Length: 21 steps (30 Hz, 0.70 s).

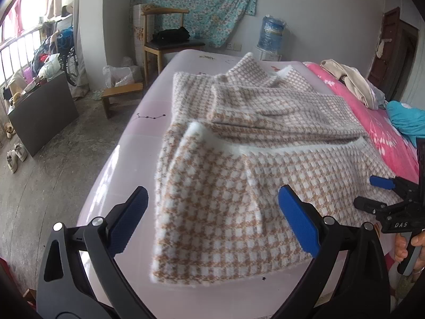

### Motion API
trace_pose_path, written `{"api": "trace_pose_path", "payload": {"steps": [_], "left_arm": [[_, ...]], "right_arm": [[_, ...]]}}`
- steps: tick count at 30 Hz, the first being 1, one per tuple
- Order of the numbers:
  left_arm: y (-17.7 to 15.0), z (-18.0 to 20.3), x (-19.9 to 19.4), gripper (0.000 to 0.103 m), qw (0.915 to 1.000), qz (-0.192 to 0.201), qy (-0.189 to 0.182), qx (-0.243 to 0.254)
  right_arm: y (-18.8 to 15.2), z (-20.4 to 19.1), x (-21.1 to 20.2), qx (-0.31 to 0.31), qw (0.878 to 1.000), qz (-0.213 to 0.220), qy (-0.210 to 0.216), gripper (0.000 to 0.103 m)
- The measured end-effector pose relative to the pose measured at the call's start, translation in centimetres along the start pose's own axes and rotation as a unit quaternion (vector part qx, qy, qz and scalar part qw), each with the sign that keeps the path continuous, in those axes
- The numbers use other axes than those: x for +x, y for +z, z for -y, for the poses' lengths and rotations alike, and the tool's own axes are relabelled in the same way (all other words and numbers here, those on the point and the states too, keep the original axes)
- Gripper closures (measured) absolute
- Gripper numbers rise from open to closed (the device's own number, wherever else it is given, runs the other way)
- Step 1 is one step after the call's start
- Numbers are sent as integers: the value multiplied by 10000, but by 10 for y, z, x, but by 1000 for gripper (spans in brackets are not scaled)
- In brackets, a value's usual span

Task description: Fold large clothes

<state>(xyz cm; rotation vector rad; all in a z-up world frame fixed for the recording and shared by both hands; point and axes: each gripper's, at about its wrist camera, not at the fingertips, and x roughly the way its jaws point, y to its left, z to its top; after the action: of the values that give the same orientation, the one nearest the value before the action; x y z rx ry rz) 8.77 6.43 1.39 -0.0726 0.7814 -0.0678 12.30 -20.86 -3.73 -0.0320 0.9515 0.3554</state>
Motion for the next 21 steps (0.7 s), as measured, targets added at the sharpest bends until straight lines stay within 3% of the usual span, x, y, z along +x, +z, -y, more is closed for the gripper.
{"api": "trace_pose_path", "payload": {"steps": [7,14,21], "left_arm": [[21,-10,8,8,9999,-80,135,69],[51,9,29,8,9975,-270,321,571],[131,32,53,8,9916,-215,164,1267]], "right_arm": [[6,13,-7,83,9998,-53,195,13],[29,31,-25,146,9997,16,212,14],[105,53,-39,-46,9990,277,342,14]]}}
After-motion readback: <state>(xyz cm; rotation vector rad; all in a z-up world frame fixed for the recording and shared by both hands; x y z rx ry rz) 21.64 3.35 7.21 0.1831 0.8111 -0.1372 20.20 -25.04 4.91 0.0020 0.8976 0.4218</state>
